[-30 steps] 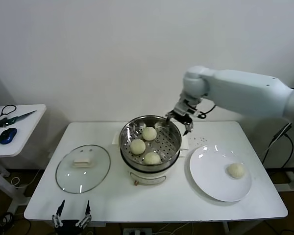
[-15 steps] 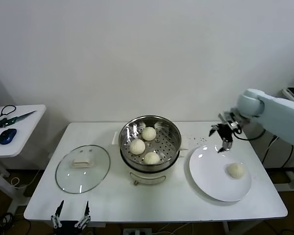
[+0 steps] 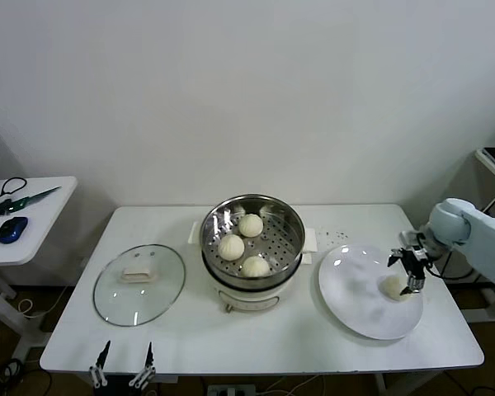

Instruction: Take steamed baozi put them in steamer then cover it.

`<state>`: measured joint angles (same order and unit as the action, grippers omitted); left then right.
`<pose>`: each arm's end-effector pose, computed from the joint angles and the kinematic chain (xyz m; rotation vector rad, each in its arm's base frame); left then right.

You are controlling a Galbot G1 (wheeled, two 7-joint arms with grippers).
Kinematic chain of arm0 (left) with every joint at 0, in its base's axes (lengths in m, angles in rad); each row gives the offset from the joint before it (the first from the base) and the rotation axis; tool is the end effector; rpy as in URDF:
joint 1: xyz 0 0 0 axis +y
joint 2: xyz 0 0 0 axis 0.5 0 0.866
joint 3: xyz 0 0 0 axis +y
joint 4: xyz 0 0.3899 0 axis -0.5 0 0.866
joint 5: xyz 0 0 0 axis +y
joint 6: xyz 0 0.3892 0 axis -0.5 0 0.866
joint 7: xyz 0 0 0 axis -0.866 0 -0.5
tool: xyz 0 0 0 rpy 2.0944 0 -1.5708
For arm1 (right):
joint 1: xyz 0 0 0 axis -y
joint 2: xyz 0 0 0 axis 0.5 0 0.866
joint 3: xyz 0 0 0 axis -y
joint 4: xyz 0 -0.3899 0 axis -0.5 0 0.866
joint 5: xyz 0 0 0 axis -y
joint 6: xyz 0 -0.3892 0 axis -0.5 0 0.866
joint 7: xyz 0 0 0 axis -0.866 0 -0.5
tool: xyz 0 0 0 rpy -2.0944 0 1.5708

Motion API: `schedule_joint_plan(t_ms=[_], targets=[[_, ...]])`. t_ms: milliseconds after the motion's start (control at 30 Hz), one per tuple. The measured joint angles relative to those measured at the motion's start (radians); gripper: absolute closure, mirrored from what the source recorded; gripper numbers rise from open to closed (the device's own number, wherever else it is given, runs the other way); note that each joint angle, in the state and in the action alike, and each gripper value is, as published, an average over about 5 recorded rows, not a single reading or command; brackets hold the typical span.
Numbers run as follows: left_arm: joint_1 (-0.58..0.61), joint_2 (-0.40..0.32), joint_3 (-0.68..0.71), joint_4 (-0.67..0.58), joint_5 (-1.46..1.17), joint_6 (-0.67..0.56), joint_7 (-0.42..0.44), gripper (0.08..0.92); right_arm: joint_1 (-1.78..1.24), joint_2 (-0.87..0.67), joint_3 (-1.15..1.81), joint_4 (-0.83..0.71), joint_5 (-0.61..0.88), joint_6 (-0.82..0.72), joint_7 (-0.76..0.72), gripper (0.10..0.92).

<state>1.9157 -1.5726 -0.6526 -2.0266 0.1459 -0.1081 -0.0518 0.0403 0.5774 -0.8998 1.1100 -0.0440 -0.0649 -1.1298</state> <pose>0.0569 0.0446 -0.4058 0.1600 -2.8123 -0.3323 0.5517 -0.2835 -0.2317 1.2262 -1.2983 1.2700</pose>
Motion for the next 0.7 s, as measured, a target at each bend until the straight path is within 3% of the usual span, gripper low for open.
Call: schedule_joint_plan(t_ms=[700], targets=[[-0.010,0.000,0.001,0.021,0.010,0.001,-0.001,0.177,-0.092,0.069,0.095,-0.116,-0.085,0.024,0.000,0.230]])
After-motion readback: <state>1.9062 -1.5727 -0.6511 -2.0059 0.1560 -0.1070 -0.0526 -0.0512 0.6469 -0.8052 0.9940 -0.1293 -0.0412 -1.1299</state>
